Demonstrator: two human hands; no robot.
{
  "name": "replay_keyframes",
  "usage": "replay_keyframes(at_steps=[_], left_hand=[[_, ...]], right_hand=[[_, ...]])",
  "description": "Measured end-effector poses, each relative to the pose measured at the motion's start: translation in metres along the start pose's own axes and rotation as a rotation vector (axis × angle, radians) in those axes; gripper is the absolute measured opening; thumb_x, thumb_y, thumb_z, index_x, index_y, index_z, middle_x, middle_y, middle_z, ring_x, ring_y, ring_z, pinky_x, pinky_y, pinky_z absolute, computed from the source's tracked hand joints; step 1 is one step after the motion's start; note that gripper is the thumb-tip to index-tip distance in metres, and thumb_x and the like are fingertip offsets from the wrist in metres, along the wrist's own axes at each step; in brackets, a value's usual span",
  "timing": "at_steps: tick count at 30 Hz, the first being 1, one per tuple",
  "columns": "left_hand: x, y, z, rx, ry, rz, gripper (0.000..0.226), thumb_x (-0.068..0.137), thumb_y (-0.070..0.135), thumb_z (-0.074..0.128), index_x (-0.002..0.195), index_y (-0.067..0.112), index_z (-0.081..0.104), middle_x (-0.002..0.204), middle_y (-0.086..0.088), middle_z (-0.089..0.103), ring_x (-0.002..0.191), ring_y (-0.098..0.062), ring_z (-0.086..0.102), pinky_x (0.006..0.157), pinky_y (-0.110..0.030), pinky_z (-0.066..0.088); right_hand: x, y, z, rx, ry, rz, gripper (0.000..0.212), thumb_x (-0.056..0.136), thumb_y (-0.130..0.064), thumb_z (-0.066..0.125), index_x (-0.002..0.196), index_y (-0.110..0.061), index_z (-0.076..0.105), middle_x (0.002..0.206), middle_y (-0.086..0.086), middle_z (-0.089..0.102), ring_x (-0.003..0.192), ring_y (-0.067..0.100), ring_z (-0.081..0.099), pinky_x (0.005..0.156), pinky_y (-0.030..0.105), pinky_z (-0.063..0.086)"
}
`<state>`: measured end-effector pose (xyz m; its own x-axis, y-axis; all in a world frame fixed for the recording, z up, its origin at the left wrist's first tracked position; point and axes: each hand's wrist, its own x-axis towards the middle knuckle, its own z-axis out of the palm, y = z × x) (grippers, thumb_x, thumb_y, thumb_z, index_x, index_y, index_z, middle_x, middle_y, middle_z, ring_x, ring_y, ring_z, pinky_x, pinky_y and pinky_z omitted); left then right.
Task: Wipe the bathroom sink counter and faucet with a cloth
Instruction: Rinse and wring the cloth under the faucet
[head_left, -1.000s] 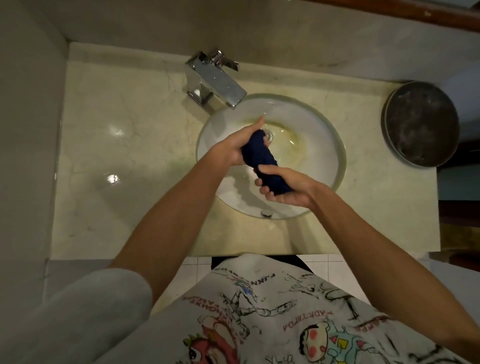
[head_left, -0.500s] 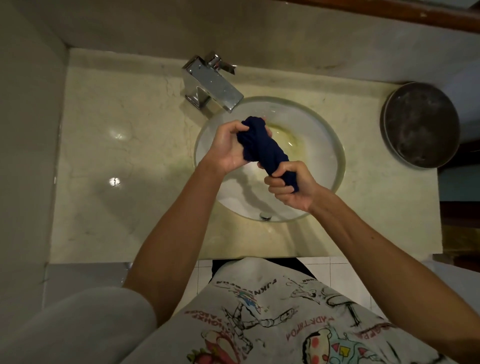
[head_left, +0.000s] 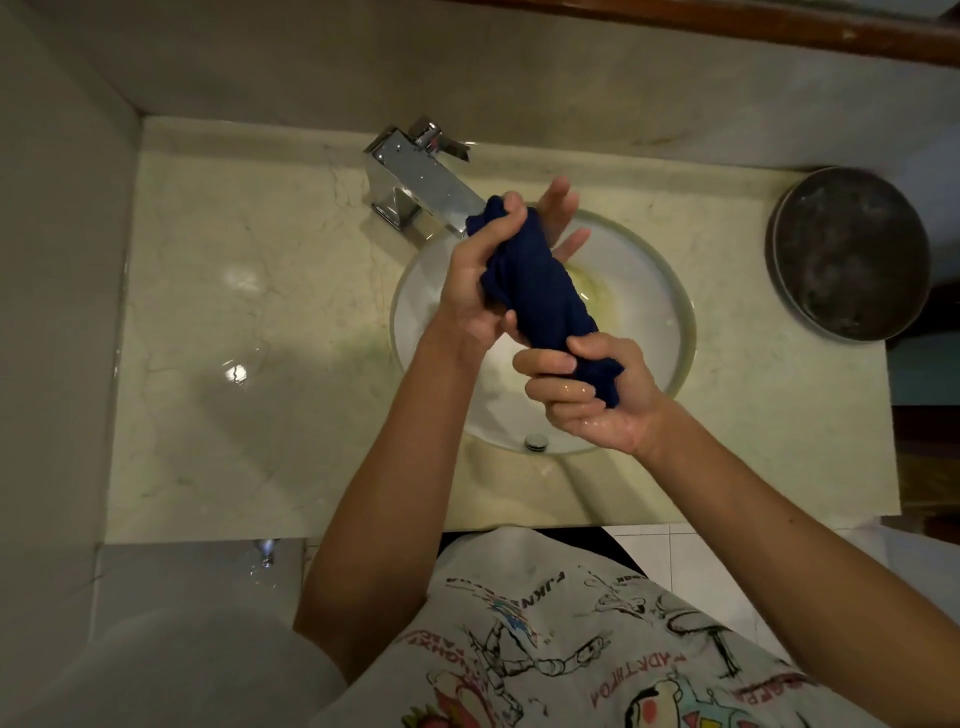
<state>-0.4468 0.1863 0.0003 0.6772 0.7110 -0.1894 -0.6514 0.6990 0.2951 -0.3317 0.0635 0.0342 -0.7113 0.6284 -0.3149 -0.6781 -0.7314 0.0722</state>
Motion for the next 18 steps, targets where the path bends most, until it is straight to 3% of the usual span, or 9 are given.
replay_keyframes(at_steps=[2, 4, 6, 9, 11, 14, 18], left_hand=[[0.008, 0.003, 0.0, 0.141, 0.152, -0.059, 0.012, 0.102, 0.013, 0.054, 0.09, 0.015, 0.054, 0.088, -0.004, 0.066, 0.078, -0.014, 0.066, 0.087, -0.038, 0.058], [0.016, 0.0, -0.007, 0.322, 0.336, -0.11, 0.013, 0.097, 0.02, 0.065, 0.088, 0.012, 0.061, 0.074, -0.004, 0.06, 0.065, -0.015, 0.061, 0.076, -0.038, 0.057], [0.024, -0.007, -0.016, 0.569, 0.496, -0.126, 0.014, 0.086, 0.018, 0.075, 0.084, 0.006, 0.067, 0.067, -0.007, 0.063, 0.058, -0.019, 0.061, 0.07, -0.036, 0.055], [0.032, -0.022, -0.028, 0.898, 0.609, -0.13, 0.023, 0.087, 0.007, 0.069, 0.064, 0.007, 0.063, 0.055, -0.002, 0.064, 0.053, -0.013, 0.063, 0.062, -0.027, 0.053], [0.034, -0.031, -0.038, 1.05, 0.638, -0.141, 0.029, 0.088, 0.005, 0.062, 0.061, 0.013, 0.06, 0.053, 0.002, 0.064, 0.059, -0.016, 0.066, 0.064, -0.028, 0.057], [0.032, -0.045, -0.055, 1.197, 0.679, -0.175, 0.022, 0.093, 0.01, 0.057, 0.071, 0.014, 0.058, 0.067, -0.004, 0.068, 0.062, -0.015, 0.066, 0.059, -0.023, 0.054], [0.028, -0.057, -0.073, 1.183, 0.773, -0.174, 0.012, 0.094, 0.017, 0.062, 0.085, 0.009, 0.059, 0.073, -0.007, 0.068, 0.073, -0.023, 0.074, 0.075, -0.039, 0.063]], right_hand=[[0.002, -0.008, 0.016, -0.25, 0.218, -0.066, 0.039, 0.089, -0.019, 0.072, 0.118, -0.015, 0.046, 0.074, 0.0, 0.05, 0.051, 0.008, 0.044, 0.039, 0.015, 0.032], [0.011, -0.016, 0.022, -0.582, 0.556, -0.099, 0.038, 0.087, -0.03, 0.072, 0.114, -0.013, 0.051, 0.07, -0.002, 0.049, 0.048, 0.006, 0.037, 0.038, 0.015, 0.021], [0.022, -0.02, 0.009, -0.864, 0.831, -0.091, 0.031, 0.088, -0.022, 0.075, 0.105, -0.012, 0.051, 0.069, 0.001, 0.049, 0.048, 0.009, 0.034, 0.038, 0.018, 0.02], [0.04, -0.02, -0.025, -1.096, 1.119, -0.082, 0.017, 0.085, -0.012, 0.07, 0.089, -0.01, 0.053, 0.07, 0.006, 0.051, 0.045, 0.013, 0.04, 0.04, 0.023, 0.027], [0.05, -0.018, -0.048, -1.173, 1.25, -0.111, 0.014, 0.081, -0.014, 0.069, 0.083, -0.011, 0.055, 0.069, 0.005, 0.056, 0.045, 0.015, 0.045, 0.04, 0.023, 0.031], [0.062, -0.008, -0.076, -1.265, 1.353, -0.181, 0.015, 0.076, -0.018, 0.072, 0.082, -0.014, 0.058, 0.071, 0.002, 0.064, 0.055, 0.017, 0.056, 0.047, 0.026, 0.043], [0.067, 0.003, -0.094, -1.305, 1.392, -0.231, 0.016, 0.074, -0.018, 0.073, 0.087, -0.015, 0.062, 0.077, 0.003, 0.071, 0.066, 0.02, 0.065, 0.057, 0.029, 0.049]])
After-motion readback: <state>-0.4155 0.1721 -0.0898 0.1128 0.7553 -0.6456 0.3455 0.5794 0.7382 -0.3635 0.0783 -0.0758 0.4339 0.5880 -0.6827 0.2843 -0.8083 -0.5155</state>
